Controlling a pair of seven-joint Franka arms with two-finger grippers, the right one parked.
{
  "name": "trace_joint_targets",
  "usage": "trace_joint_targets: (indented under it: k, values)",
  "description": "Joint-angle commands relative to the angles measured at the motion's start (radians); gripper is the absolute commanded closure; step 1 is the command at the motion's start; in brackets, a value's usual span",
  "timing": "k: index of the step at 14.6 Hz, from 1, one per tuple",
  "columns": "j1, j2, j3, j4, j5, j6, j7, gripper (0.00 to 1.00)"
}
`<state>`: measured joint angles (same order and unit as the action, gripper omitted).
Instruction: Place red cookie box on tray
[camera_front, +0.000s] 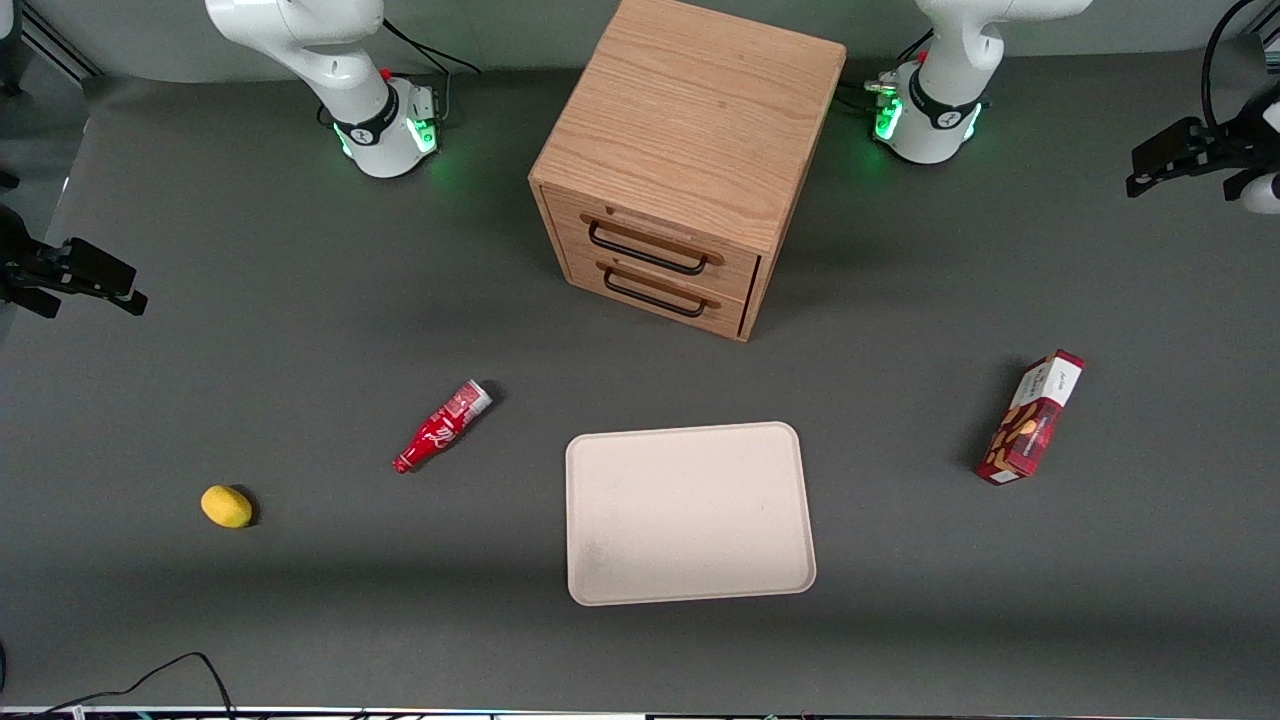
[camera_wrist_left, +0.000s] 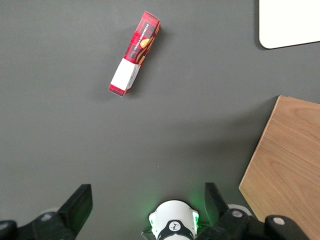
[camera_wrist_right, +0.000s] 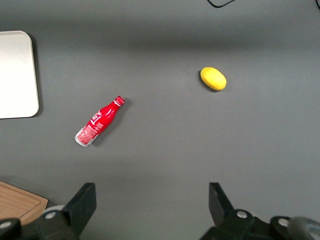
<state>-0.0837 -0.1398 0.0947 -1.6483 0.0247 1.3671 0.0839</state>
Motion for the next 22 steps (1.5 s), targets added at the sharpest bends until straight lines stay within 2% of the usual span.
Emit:
trace_joint_targets:
  k: [1, 10, 15, 18, 22]
  values:
    - [-0.019, 0.016, 0.010, 0.042, 0.014, -0.036, -0.016, 0.00]
    - [-0.013, 0.020, 0.011, 0.054, 0.001, -0.031, -0.015, 0.00]
    - [-0.004, 0.081, 0.013, 0.180, 0.009, -0.045, 0.010, 0.00]
    - [0.007, 0.108, 0.016, 0.229, 0.017, -0.045, 0.120, 0.00]
    - [0.025, 0.178, 0.049, 0.200, 0.017, -0.026, 0.339, 0.00]
